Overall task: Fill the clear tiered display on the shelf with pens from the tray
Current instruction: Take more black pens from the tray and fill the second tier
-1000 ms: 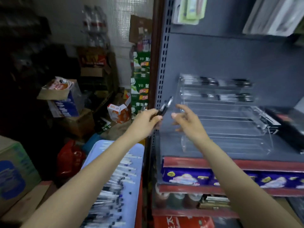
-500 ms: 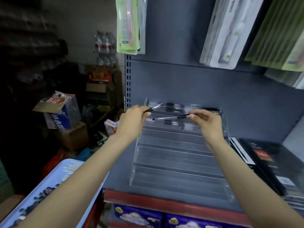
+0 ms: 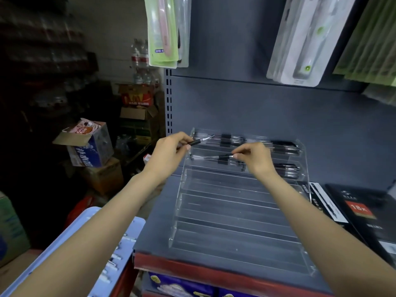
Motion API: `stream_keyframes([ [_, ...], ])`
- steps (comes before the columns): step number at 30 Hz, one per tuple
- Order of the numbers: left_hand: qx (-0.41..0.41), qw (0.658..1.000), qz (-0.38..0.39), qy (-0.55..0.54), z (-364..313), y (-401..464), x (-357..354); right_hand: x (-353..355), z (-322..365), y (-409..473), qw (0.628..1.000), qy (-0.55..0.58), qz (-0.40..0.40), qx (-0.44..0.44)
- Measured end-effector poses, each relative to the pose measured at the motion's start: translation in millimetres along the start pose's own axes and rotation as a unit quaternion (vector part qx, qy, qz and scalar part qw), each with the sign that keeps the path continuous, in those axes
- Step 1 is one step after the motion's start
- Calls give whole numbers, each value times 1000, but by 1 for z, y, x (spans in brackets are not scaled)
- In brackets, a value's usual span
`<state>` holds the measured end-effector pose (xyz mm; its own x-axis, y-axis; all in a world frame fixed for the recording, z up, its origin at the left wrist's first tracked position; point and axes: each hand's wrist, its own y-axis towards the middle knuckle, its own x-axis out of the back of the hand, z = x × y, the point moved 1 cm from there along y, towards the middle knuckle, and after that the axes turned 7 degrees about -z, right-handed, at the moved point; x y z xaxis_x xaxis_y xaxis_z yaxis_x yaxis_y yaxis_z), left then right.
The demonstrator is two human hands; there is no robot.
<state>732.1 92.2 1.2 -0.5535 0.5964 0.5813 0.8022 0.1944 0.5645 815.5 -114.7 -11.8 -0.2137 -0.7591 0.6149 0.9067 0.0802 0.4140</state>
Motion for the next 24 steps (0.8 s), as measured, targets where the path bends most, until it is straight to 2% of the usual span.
stream_keyframes([
  [10,-14,1000,14,3,10,4,2,-1,11,19,987,-98,126,-30],
  [16,-28,999,33,-3,12,4,-1,-6,11,20,983,-108,144,-28],
  [19,-30,999,39,-3,10,5,-1,1,8,14,994,-61,87,-20],
  [21,-37,998,47,-5,9,5,-2,8,10,5,999,14,34,-9],
  [22,-43,998,52,-6,7,4,-3,10,13,1,997,66,29,-4],
  [24,-54,996,66,-13,2,5,-7,14,23,-10,984,164,69,-2],
])
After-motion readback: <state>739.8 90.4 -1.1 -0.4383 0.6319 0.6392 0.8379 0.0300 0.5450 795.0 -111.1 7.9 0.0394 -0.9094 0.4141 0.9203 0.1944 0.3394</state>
